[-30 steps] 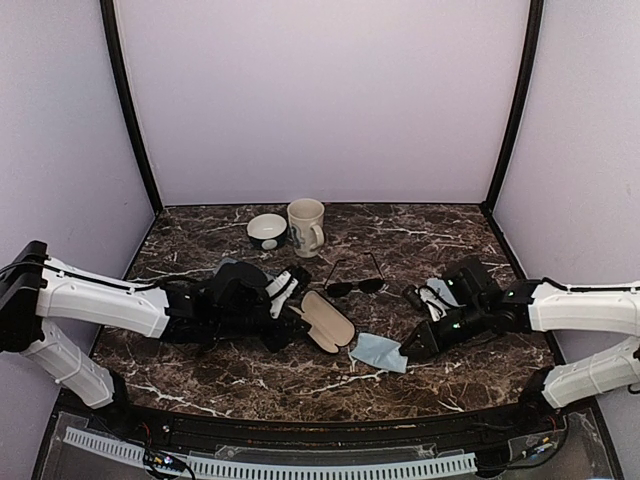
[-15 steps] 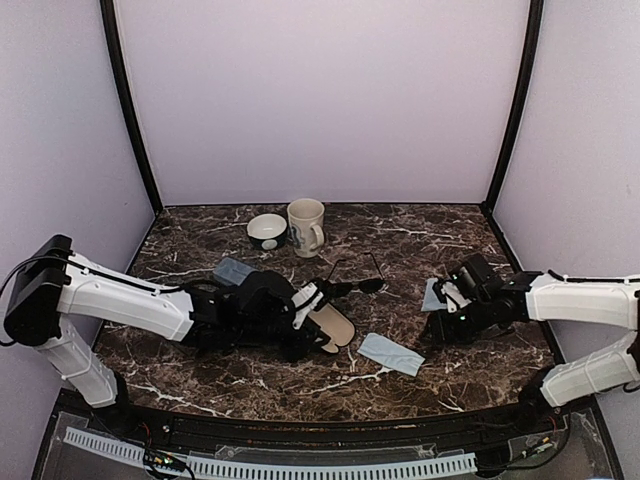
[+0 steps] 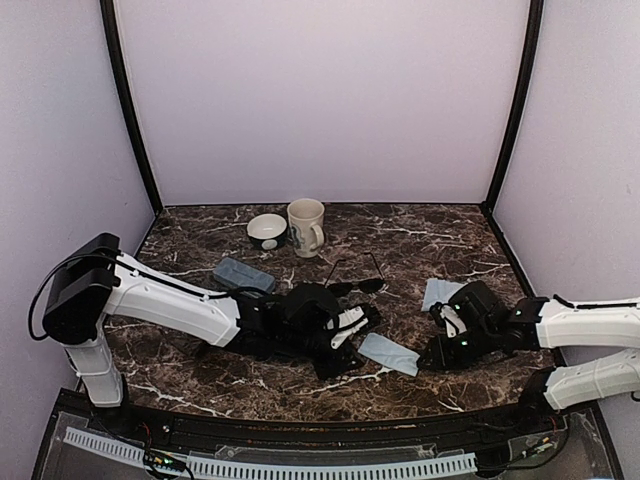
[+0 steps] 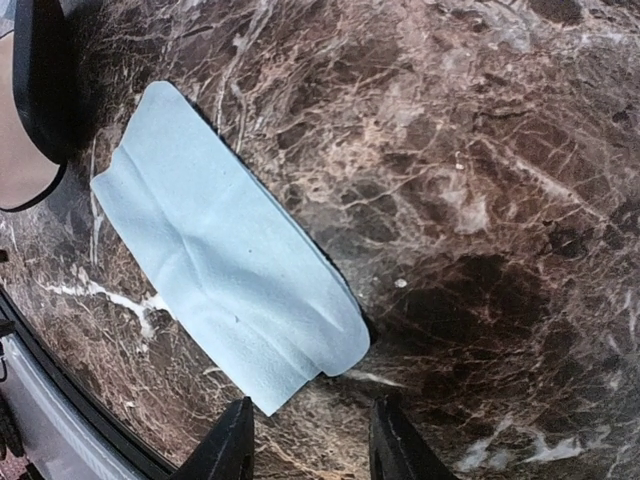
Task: Organize the sunglasses
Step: Pick up the folded cleaning cloth from the center of the board.
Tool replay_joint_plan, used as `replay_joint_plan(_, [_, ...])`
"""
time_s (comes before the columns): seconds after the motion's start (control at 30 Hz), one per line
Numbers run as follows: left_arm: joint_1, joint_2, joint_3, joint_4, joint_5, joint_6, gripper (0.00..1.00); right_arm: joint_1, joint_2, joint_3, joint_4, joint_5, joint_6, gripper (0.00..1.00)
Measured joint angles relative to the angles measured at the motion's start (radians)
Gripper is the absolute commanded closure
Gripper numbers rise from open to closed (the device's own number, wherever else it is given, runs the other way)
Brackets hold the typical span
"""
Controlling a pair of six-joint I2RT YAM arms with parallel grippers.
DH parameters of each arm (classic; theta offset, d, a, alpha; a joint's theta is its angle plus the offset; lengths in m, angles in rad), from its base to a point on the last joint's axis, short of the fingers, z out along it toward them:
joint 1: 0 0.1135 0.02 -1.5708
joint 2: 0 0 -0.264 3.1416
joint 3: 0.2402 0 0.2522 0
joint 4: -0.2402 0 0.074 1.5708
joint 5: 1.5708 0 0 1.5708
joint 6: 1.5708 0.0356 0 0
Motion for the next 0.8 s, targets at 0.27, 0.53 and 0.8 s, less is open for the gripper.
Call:
replay_joint_plan(0.27, [0.0, 0.065, 0.052, -0.004, 0.047, 0.013, 0.69, 0.01, 0.013, -0.022, 0.06, 0.024, 0.056, 0.65])
replay_joint_plan(0.53, [-0.001, 0.066, 0.052, -0.006, 0.057, 0.012, 0.69, 0.01, 0.102, -0.012, 0.16, 0.037, 0.077, 0.74])
replay_joint_plan(0.8, [-0.006, 0.066, 0.052, -0.01, 0.053, 0.012, 0.69, 0.008, 0.125, -0.008, 0.177, 0.062, 0.077, 0.85])
